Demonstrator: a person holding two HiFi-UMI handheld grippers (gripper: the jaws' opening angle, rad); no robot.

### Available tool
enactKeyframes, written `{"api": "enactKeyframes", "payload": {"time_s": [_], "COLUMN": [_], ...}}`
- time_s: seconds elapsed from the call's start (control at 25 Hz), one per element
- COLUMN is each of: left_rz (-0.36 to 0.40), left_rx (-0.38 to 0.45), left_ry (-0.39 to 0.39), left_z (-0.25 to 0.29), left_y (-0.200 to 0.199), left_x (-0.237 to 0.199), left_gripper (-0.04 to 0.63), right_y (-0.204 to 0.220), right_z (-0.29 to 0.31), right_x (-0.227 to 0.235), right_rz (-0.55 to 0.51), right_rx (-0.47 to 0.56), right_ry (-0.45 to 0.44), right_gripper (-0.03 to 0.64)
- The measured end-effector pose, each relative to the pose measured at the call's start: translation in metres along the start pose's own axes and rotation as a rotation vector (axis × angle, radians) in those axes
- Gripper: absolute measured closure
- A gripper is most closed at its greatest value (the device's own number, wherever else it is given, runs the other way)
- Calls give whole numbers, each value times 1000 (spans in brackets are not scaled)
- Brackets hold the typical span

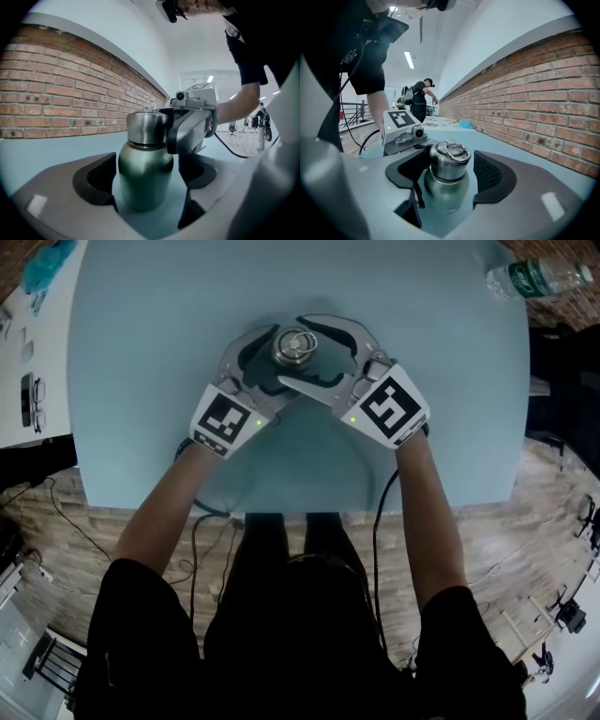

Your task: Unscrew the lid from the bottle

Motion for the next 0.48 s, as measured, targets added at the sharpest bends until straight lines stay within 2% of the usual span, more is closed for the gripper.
{"api": "enactKeyframes", "payload": {"time_s": [0.2, 0.32, 0.48], "left_rz": [-41, -63, -87], "left_rx": [31, 45, 61], "left_ry": [-55, -110, -171], "left_z": [0, -1, -1], "left_y": [-1, -1, -2], "left_x": [4, 6, 8], "left_gripper": [192, 192, 193], "right_y": [4, 5, 6], "right_z": [-1, -2, -3], "right_x": [-5, -5, -10], "right_rz": [43, 54, 123], "right_rx": [11, 10, 22], "right_ry": [56, 126, 245], "right_gripper": [284, 284, 286]}}
Point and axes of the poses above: the fingertips, and each gripper's own axes: z forward along the fingers, x to its right, y out of its underside, the point moved 8 cm from there along -z, backward along the fingers
